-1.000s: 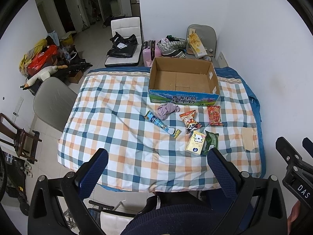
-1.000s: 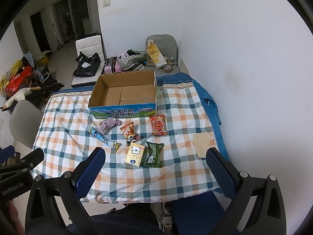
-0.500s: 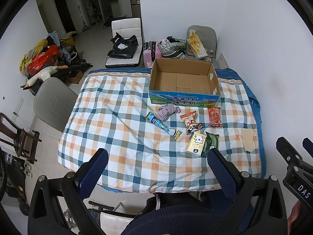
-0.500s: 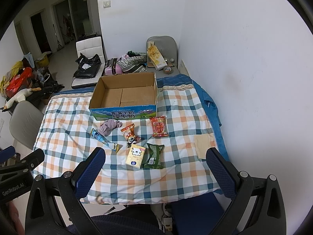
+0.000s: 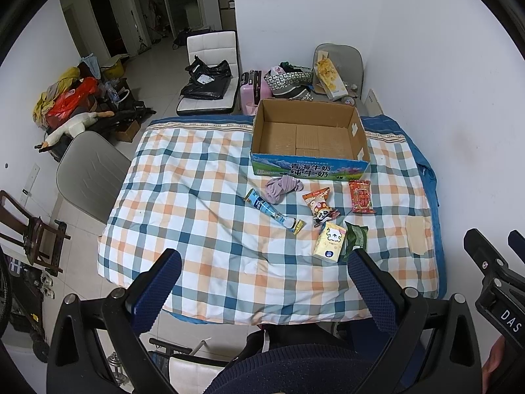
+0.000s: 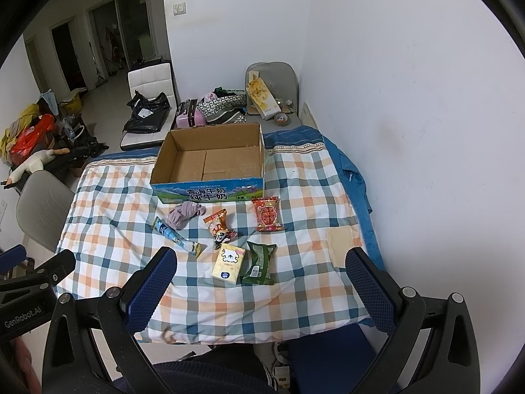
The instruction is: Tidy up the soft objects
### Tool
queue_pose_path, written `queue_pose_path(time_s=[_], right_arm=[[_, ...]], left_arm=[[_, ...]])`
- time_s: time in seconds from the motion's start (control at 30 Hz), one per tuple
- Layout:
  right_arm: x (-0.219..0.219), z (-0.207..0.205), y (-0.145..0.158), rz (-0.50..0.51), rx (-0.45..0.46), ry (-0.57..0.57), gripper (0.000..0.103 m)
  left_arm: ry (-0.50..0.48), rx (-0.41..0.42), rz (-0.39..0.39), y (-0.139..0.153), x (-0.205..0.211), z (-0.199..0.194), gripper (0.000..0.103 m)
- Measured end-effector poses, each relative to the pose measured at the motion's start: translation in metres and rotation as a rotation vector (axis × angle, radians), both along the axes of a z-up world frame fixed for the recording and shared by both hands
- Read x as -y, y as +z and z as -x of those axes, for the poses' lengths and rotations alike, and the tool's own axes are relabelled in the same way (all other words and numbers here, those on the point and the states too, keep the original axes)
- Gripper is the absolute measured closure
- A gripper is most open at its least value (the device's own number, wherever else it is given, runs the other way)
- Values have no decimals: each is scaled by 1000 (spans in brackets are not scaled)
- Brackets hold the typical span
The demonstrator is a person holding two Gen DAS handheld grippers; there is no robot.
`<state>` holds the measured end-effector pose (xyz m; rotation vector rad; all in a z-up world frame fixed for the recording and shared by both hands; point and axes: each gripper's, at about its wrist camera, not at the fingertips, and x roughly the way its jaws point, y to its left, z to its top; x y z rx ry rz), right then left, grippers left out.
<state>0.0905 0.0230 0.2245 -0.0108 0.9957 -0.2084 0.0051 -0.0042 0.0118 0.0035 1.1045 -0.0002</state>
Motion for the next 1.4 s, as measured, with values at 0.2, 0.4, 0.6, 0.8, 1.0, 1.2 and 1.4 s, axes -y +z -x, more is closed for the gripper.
queue_pose_path(time_s=[0.2,0.4,0.6,0.8,1.0,1.2,1.4], right_arm=[[-1,-1,0,0,2,0,0],[-2,-1,1,-2,3,1,0],[-2,0,1,0,4,0,0],[-5,-4,3,1,9,1,0],[-1,-16,-7,-36,-29,-25,0],[33,-70,-76,-113,-165,-85,0],[78,-120,-203,-158,-333,-141,0]], left_arm=[[0,1,0,7,-4,-15,0],[-1,2,-1,6,-4,-13,0],[-2,4,-2,6,-3,-12,0],[-1,5,-1,7,-3,-13,0],[4,-4,7,1,-3,-34,0],[10,-126,8,-78,7,-90,0],[-72,-311,12,-189,40,-129,0]])
